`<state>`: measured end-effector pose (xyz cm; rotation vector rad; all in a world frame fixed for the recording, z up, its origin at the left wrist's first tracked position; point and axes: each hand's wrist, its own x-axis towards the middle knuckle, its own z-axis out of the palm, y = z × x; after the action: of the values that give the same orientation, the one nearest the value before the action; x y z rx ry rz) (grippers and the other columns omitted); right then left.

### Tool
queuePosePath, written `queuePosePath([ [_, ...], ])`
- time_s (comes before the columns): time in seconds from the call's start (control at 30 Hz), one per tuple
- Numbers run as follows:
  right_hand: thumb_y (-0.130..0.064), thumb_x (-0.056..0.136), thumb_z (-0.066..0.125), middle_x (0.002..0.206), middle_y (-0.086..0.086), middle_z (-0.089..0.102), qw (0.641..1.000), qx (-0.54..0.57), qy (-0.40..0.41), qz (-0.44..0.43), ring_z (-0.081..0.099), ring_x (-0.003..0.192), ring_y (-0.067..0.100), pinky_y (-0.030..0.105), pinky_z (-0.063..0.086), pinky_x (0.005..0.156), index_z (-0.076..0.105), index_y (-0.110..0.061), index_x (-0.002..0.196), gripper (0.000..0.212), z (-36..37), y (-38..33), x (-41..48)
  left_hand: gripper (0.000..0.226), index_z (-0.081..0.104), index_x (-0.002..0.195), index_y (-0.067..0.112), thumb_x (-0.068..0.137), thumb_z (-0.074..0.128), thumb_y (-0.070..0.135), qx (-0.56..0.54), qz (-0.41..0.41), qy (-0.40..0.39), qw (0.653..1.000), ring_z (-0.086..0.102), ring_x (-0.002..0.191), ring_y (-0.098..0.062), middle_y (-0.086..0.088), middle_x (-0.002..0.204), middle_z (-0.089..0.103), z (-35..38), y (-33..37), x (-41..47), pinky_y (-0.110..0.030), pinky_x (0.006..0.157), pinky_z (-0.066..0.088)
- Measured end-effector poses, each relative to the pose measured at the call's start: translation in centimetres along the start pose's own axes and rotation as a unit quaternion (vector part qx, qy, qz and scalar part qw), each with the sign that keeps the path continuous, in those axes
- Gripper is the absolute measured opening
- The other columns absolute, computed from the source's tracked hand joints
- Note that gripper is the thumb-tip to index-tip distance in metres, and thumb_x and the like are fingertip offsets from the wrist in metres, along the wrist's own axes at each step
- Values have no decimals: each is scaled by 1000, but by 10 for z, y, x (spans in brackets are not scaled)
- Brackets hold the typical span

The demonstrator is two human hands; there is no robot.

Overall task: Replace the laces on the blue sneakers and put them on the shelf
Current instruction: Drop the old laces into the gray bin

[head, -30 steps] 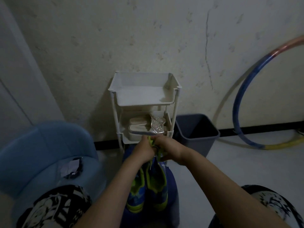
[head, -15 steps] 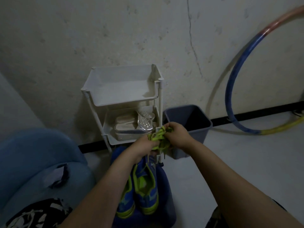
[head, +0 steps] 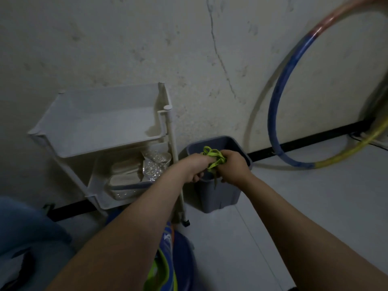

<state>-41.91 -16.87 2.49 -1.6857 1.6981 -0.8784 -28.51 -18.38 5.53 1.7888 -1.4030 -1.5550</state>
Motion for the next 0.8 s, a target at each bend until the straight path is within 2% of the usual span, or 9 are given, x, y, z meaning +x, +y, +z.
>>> queuePosePath([
  [0.07, -7, 82, 60, 82, 6, 70, 999, -12, 30, 10, 64, 77, 24, 35, 51, 66, 69, -15, 91, 16, -4, 9, 19, 23, 54, 79, 17, 94, 62, 32, 10, 32, 5, 999, 42, 50, -12, -3, 62, 47, 2, -1, 25, -19, 42, 27],
  [0.13, -1, 84, 54, 93, 5, 70, 997, -12, 68, 19, 59, 81, 20, 29, 43, 66, 68, -16, 102, 27, -3, 16, 39, 19, 58, 75, 16, 90, 67, 23, 2, 94, 61, 994, 53, 55, -18, -5, 64, 56, 3, -1, 47, -24, 48, 43],
  [0.23, 3, 85, 51, 107, 10, 67, 997, -18, 78, 2, 60, 94, 25, 30, 43, 75, 64, -10, 112, 33, 8, 29, 71, 16, 63, 87, 17, 77, 75, 16, 4, 142, 143, 980, 66, 75, -22, -5, 81, 68, 3, -5, 83, -36, 72, 59],
  [0.3, -1, 87, 52, 118, 14, 63, 995, -71, 62, -16, 59, 107, 32, 37, 48, 86, 61, -9, 121, 36, 18, 40, 92, 35, 61, 105, 17, 73, 75, 16, 86, 132, 116, 981, 65, 89, -23, -5, 98, 69, 1, -10, 103, -34, 75, 56],
  [0.37, -9, 90, 53, 133, 17, 50, 991, -134, 8, -5, 55, 114, 38, 43, 47, 96, 48, -15, 140, 50, 27, 50, 104, 57, 51, 126, 17, 74, 73, 15, 169, 110, 46, 978, 60, 105, -25, -6, 120, 63, 0, -16, 114, -35, 86, 53],
  [0.43, -17, 91, 57, 145, 16, 34, 977, -202, -68, 27, 50, 119, 42, 49, 44, 100, 26, -28, 154, 70, 36, 62, 113, 86, 23, 152, 18, 79, 70, 14, 213, 88, -9, 973, 48, 128, -28, -6, 147, 43, -1, -24, 126, -35, 101, 46],
  [0.5, -24, 91, 59, 153, 11, 26, 957, -255, -125, 49, 47, 123, 40, 54, 43, 101, 14, -37, 155, 79, 43, 73, 115, 90, 5, 157, 20, 88, 62, 17, 239, 85, -27, 967, 35, 139, -28, -4, 159, 24, -1, -32, 137, -31, 103, 40],
  [0.63, -28, 93, 56, 148, 9, 38, 946, -286, -144, 38, 48, 125, 33, 48, 44, 101, 28, -32, 153, 66, 50, 83, 109, 67, 21, 155, 20, 97, 53, 32, 266, 141, 16, 953, 36, 139, -27, -4, 158, 27, 4, -47, 143, -43, 112, 37],
  [0.8, -28, 92, 57, 121, 5, 66, 952, -268, -149, 8, 61, 108, 24, 35, 51, 87, 61, -22, 126, 35, 44, 55, 88, 44, 47, 138, 19, 95, 53, 29, 270, 193, 85, 939, 51, 120, -25, -7, 135, 47, 0, -60, 113, -40, 102, 44],
])
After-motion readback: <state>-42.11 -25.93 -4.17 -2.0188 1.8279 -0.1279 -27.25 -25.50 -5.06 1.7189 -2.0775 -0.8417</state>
